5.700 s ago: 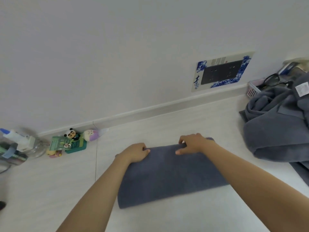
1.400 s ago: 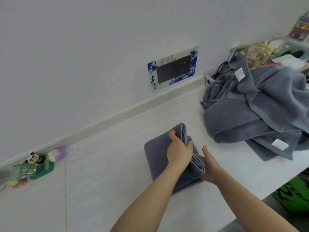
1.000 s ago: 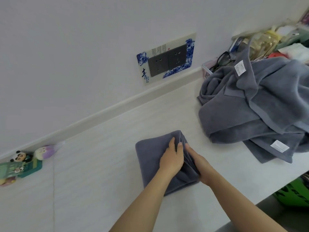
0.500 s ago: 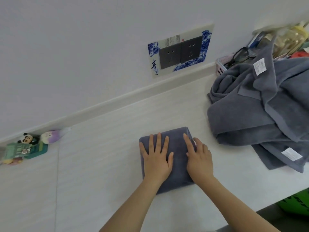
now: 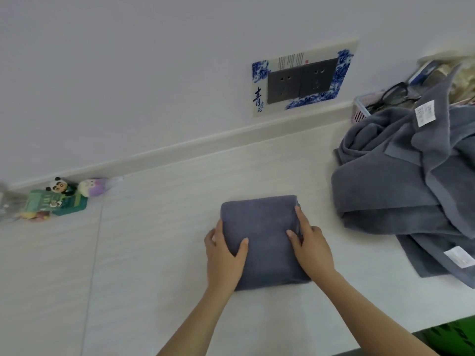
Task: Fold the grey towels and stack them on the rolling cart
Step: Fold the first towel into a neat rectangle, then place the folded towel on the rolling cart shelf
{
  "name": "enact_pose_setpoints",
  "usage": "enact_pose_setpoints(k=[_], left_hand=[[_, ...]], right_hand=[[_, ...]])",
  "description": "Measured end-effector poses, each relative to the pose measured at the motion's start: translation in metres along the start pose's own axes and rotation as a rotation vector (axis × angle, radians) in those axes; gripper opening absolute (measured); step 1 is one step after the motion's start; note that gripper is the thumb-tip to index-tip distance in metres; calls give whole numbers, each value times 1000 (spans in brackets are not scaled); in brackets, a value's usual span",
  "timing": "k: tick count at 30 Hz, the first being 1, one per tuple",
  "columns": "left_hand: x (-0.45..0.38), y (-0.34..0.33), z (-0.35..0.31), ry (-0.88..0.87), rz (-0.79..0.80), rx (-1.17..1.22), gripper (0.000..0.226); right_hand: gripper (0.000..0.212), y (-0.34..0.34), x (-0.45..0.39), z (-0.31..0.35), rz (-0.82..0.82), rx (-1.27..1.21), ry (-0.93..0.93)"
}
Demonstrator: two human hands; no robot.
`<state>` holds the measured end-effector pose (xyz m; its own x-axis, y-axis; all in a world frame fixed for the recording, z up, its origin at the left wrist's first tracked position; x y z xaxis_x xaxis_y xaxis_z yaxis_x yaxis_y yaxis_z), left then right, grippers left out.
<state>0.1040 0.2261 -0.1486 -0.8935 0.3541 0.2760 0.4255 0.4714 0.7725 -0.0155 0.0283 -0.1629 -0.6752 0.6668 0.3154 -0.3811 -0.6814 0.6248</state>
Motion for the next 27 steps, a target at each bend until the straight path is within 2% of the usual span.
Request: enact_pose_setpoints(k=[3,6,9,13,18,25,27], left_hand=[[13,10,30,238,110,279,76],[15,10,56,411,285,506,80],[22,20,71,452,407,685,74],[32,69,107,428,299,760,56],[49,155,147,353,123,835,59],[98,294,226,345,-193,942,38],[112,326,247,338,-269,951,40]], right_hand=[[79,-7,5,-7,36,-225,-214],[67,-31,17,-2,174,-364,-385],[61,-57,34,16,335,-561,-491],[49,-92,58,73,493,-694,-442],[37,-132,88,167,664,-725,-247],[45,-207,144,312,853,-619,100],[52,-228,157,347,873,-615,182]])
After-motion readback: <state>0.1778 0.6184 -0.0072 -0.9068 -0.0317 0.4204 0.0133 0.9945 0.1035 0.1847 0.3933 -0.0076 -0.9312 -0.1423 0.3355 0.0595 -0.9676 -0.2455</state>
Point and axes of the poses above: each hand's wrist, its own x-axis away from the middle knuckle, its own y-axis out of the back of the hand, z = x × y, the point moved 10 cm from there along -x, towards the middle knuckle, and after that the axes turned 11 degrees about -x, right-handed, at the moved point
